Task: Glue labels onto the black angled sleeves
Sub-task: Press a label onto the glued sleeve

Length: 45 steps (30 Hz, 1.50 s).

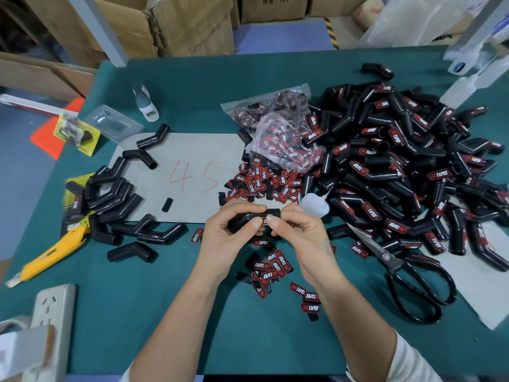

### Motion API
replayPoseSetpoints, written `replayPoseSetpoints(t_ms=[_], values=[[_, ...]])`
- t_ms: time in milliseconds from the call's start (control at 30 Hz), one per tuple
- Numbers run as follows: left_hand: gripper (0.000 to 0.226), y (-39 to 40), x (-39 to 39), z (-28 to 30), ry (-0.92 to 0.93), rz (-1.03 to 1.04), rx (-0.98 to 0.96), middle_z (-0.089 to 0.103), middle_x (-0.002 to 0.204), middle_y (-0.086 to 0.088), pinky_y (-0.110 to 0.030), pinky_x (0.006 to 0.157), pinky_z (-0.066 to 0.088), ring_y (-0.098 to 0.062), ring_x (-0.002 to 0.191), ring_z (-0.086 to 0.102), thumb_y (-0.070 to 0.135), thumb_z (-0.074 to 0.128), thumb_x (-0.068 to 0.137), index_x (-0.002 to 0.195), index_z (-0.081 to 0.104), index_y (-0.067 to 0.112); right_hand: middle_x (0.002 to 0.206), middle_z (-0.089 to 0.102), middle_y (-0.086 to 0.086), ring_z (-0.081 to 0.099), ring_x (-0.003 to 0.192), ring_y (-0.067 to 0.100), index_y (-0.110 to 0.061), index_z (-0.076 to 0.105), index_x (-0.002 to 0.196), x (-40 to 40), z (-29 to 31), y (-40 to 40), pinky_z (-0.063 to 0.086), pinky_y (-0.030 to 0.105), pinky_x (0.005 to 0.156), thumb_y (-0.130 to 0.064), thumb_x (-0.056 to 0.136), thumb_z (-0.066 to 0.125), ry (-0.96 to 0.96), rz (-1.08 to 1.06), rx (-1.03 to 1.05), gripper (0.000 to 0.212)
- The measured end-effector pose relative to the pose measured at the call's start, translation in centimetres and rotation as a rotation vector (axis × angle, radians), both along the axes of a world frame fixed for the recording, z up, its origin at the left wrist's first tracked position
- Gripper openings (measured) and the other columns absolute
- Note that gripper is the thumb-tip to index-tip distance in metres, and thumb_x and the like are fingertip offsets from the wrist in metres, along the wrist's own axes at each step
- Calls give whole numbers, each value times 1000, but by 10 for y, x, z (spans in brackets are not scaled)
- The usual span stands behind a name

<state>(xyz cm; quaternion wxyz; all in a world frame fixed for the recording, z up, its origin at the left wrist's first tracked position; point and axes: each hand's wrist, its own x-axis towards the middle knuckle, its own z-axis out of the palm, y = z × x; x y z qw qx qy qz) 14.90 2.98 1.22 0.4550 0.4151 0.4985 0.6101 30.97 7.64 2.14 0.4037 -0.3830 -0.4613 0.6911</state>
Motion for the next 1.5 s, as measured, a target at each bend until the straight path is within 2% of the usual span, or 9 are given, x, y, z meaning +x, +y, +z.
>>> replayPoseSetpoints(t_ms=[233,433,533,633,833,967,1067,1300,1500], values=[[18,0,-1,-2,101,-2,5,66,107,-8,-31,77,56,-24,93,66,21,72,92,106,81,27,86,54,7,54,83,15,10,74,90,1,-7,1,49,25,79,-21,86,74,-36,-6,19,30],[18,1,-2,0,66,12,-22,63,106,-7,-27,74,57,-21,85,69,22,71,91,104,82,27,87,55,-12,57,78,9,-34,78,78,-1,-5,0,52,34,85,-29,101,60,-61,88,32,30],[16,2,-2,0,32,30,-46,64,104,-4,-27,75,58,-21,86,70,24,71,90,102,81,25,90,58,-12,59,78,8,-33,79,86,-1,-4,0,53,35,85,-28,103,59,-61,118,43,27],[15,2,-2,0,17,28,-54,64,104,-7,-26,77,59,-19,86,69,20,72,90,101,82,24,97,60,-1,61,84,10,-11,80,102,-1,-4,-1,53,26,79,-26,97,68,-87,88,40,19],[16,1,0,-1,19,0,-35,64,107,-7,-28,77,59,-23,89,70,23,73,90,103,82,24,84,60,-10,57,77,10,-26,83,87,0,-4,-1,50,22,74,-25,93,75,-72,27,42,10],[12,-1,0,-8,406,79,141,63,114,-3,-50,81,59,-25,104,67,15,71,97,104,80,17,81,59,-11,54,73,8,-25,84,90,0,-4,0,48,21,73,-26,93,70,-49,22,-40,14],[12,-1,-2,-10,496,107,199,63,122,-2,-55,75,59,-28,104,66,21,72,99,102,82,16,74,51,-5,50,70,10,-24,82,90,2,-6,1,44,34,79,-31,97,71,-39,62,-125,15],[17,3,-1,-15,577,121,241,67,113,-3,-34,90,54,-24,104,67,6,78,91,106,83,12,71,46,-3,44,64,6,-15,73,87,2,-5,-2,49,22,70,-34,96,63,37,117,-232,24],[12,3,-2,-17,577,130,246,68,112,-3,-31,89,54,-25,103,69,12,79,92,103,83,11,72,46,0,42,64,9,-15,66,78,0,-2,-3,47,23,68,-28,103,58,80,127,-299,30]])
